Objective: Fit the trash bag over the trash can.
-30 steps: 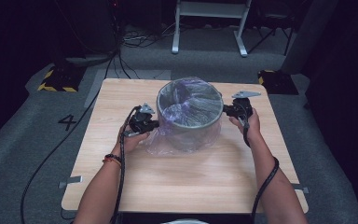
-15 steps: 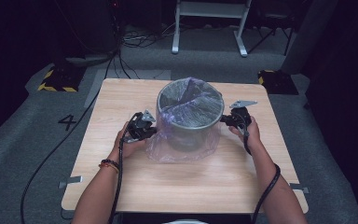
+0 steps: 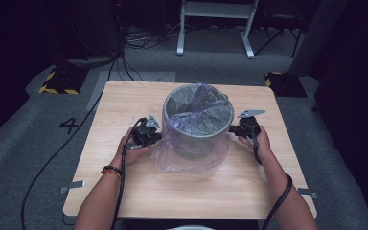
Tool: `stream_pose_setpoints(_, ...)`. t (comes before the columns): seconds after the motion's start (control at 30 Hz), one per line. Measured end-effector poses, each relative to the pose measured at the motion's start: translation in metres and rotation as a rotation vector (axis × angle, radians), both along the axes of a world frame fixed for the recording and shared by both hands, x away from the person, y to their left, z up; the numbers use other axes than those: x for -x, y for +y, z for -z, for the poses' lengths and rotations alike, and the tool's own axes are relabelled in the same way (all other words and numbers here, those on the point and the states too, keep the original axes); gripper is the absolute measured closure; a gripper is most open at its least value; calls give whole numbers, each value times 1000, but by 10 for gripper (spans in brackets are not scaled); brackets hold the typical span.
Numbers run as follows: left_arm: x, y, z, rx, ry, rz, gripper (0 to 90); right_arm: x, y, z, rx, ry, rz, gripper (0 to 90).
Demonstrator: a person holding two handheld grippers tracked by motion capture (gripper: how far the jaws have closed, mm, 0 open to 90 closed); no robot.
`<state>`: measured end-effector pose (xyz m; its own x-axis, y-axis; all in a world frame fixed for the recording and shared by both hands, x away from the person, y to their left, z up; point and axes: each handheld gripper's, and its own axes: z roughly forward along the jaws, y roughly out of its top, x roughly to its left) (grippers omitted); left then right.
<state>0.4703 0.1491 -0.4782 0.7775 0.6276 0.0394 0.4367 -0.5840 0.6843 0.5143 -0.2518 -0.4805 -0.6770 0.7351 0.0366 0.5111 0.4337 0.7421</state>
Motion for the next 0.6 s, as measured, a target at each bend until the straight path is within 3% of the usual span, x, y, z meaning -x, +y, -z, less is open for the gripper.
stream_pose_setpoints(0.33, 5, -9, 4, -14, 2, 22, 883, 6, -11, 10, 34, 24, 12, 876)
stream_pose_setpoints(0.5, 9, -3, 1, -4, -39, -20, 677, 6, -16, 11, 45, 7, 38, 824)
stream_pose_setpoints(0.6, 16, 8, -7, 51, -79, -38, 628, 10, -20, 6, 49, -42, 41, 741)
